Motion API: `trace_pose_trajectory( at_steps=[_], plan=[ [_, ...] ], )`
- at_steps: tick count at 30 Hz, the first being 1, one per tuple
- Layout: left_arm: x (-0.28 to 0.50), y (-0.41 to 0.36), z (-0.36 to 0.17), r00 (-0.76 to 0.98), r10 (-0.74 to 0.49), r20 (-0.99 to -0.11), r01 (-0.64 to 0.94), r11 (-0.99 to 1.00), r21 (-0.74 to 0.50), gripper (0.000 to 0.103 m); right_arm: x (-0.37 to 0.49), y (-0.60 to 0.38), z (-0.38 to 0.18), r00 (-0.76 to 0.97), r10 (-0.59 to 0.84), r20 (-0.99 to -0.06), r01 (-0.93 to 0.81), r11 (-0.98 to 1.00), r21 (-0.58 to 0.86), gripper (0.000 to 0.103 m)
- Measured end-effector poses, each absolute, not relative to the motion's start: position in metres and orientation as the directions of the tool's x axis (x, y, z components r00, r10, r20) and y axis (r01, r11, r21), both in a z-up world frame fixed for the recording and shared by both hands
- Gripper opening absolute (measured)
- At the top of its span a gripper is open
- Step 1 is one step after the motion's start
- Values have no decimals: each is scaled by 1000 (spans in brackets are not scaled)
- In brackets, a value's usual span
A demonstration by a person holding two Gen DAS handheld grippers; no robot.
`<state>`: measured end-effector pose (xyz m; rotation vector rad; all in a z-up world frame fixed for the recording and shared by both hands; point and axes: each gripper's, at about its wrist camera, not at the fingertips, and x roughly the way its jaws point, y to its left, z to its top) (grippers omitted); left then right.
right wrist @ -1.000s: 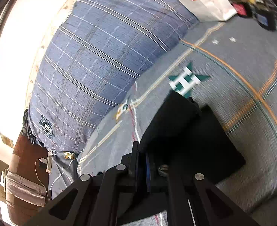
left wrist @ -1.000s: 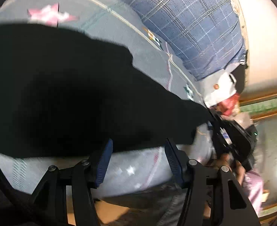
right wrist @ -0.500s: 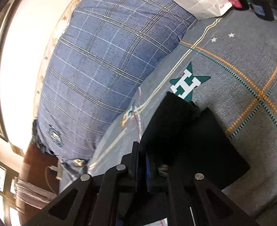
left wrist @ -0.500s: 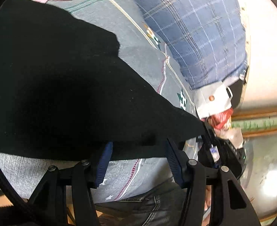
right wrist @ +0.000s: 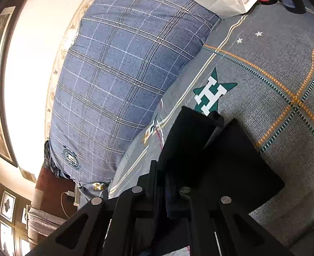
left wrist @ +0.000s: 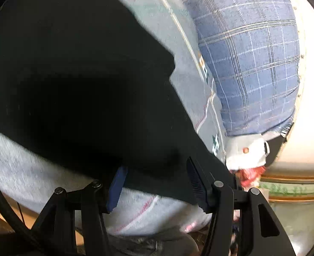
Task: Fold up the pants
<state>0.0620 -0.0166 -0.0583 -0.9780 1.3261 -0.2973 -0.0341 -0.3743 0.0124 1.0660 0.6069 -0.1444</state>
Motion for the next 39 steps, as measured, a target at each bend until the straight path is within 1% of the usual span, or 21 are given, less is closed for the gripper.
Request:
trace_pose_trajectory(
  at_steps=[1, 3, 4, 5, 6, 11, 12, 14, 18, 21, 24, 27, 30, 33, 35, 39],
  plan=[
    [65, -16, -58, 286, -666, -689, -343, 600, -723, 57, -36, -377, 13, 834, 170, -525, 393, 484, 782, 6],
    [70, -10, -55, 298, -661, -689, -349, 596, -723, 55, -39, -380, 12, 839, 168, -518, 393, 472, 789, 6],
    [72, -7, -52, 301, -652, -696, -342, 608, -717, 51, -39, -381, 12, 836, 166, -524, 399, 472, 786, 6],
    [73, -4, -50, 299, -635, -712, -338, 627, -701, 33, -39, -382, 11, 832, 166, -530, 405, 473, 783, 6],
    [74, 0, -50, 292, -628, -722, -339, 638, -692, 24, -38, -381, 10, 825, 166, -541, 412, 478, 775, 6],
    [74, 23, -56, 296, -660, -690, -369, 587, -720, 24, -35, -378, 13, 806, 148, -574, 432, 516, 740, 6],
    [76, 26, -55, 303, -655, -692, -361, 593, -720, 16, -33, -377, 13, 801, 144, -581, 435, 526, 731, 6],
    [77, 27, -47, 310, -643, -700, -320, 623, -714, 10, -33, -376, 14, 800, 144, -582, 432, 534, 726, 6],
    [86, 17, -12, 359, -608, -708, -181, 699, -692, 6, -31, -372, 20, 799, 125, -588, 426, 572, 701, 5],
    [104, 7, 15, 372, -577, -727, -79, 761, -644, 6, -30, -374, 22, 802, 131, -583, 423, 566, 708, 5],
    [128, 3, 23, 368, -565, -739, -15, 791, -612, 6, -20, -378, 23, 792, 165, -588, 423, 546, 723, 5],
    [158, 4, 26, 379, -567, -731, 53, 802, -594, 6, -3, -379, 28, 771, 179, -611, 429, 565, 705, 5],
    [192, 3, 23, 369, -574, -731, 89, 804, -587, 6, 30, -382, 36, 741, 190, -644, 433, 597, 675, 5],
    [232, -14, 13, 324, -573, -753, 123, 815, -567, 6, 77, -384, 40, 679, 179, -712, 458, 655, 601, 5],
    [259, -23, -1, 283, -558, -780, 132, 828, -545, 6, 115, -388, 30, 622, 170, -765, 502, 664, 555, 5],
    [291, -27, -42, 191, -550, -813, 94, 834, -543, 8, 160, -396, 0, 581, 161, -798, 540, 657, 526, 5]
  ],
)
